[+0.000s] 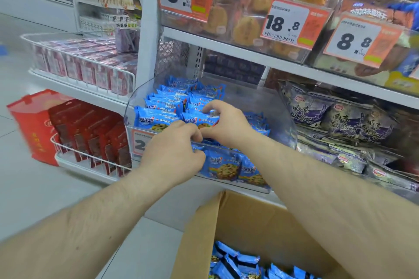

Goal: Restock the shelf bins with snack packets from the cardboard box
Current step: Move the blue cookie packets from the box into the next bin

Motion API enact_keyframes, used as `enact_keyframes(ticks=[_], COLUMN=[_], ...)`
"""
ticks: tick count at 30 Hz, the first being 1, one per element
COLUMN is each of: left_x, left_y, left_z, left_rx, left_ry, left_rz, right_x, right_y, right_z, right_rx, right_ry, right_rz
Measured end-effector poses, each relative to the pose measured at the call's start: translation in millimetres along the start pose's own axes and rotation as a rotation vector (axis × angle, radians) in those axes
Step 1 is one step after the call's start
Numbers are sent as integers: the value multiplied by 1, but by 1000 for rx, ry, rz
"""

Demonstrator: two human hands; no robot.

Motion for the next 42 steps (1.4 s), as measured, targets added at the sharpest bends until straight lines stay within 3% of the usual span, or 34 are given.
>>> enact_keyframes(ticks=[4, 9, 18, 24, 26, 30, 33, 35, 38, 42], left_x=[2, 1, 3, 16, 22, 24, 20, 17, 15, 17], left_y=[3, 2, 1, -3, -12, -52, -85, -104, -123, -143], left_z=[-2, -2, 1, 8, 14, 31, 45, 53, 64, 74], left_rx=[19, 12, 16, 51, 5, -249, -477, -585, -738, -854], left_ry=[16, 32, 33, -105, -127, -71, -38, -29, -11, -8], left_rz=[26, 41, 47, 220, 259, 200, 154, 102, 37, 4], right_x=[-4, -7, -10, 3, 13, 42, 71, 90, 123, 181], right_y=[-4, -2, -2, 10, 20, 26, 11, -9, -54, -131], right_z=[-8, -2, -3, 12, 28, 95, 145, 167, 188, 206], right_rx=[104, 29, -53, -34, 72, 582, 716, 696, 559, 82], right_ry=[-10, 20, 5, 10, -11, 151, 209, 166, -43, -444], right_rz=[146, 340, 372, 260, 228, 222, 149, 83, -8, -71])
Point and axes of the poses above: each hand's wrist, its own z-axis away from the middle knuckle, its own y-axis out of the back of the hand, x = y × z, the point moved 3 cm from there along -z, towards the middle knuckle, and after that the axes turned 14 degrees about z, right-handed, at the moved point
